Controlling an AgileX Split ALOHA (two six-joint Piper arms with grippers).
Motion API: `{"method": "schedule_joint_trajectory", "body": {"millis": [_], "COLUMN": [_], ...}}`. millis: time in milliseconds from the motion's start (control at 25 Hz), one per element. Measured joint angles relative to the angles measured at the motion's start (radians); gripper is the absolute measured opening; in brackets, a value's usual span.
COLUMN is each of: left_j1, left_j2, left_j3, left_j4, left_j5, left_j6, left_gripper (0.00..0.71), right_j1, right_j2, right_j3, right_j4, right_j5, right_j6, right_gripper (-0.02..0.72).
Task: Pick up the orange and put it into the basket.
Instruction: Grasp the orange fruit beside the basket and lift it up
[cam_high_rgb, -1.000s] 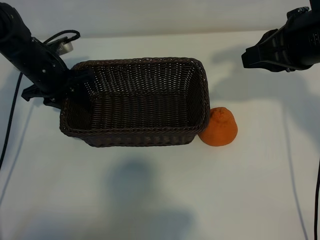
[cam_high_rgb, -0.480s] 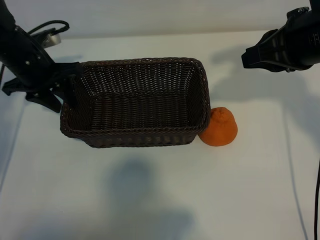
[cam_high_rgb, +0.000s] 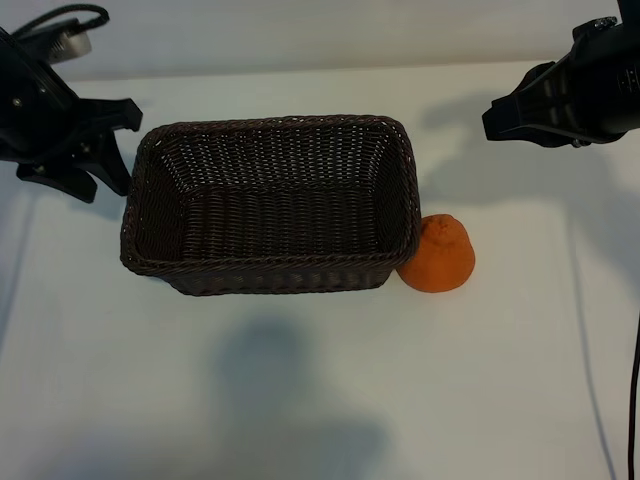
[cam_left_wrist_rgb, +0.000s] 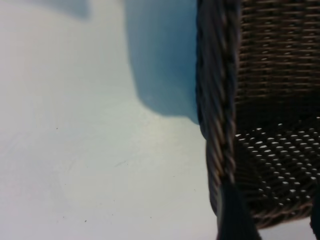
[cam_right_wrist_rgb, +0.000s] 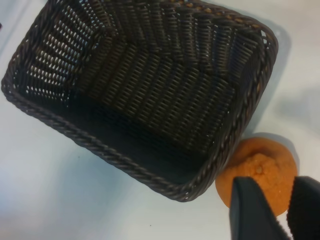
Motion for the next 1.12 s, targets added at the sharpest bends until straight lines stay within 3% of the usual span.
{"method": "schedule_joint_trajectory", "body": {"millis": [400,680,1120], "left_j1": [0.117,0.12,0.121], "left_j2": [-0.053,-0.144,-0.253], "left_j3": [0.0,0.015,0.211], "left_j4": [-0.139,-0.174,-0.259], "left_j5": [0.001,0.001,0.001], "left_j6": [0.083,0.112,0.212], "left_gripper": [0.419,0.419,0.419], "right_j1": [0.0,0.0,0.0], "right_j2": [0.0,0.0,0.0], "right_j3": [0.0,0.0,0.0], "right_j4": [0.0,0.0,0.0], "right_j5": [0.002,0.003,0.002], "right_j6": [0.0,0.0,0.0], "right_gripper": [0.232,0.232,0.232]}}
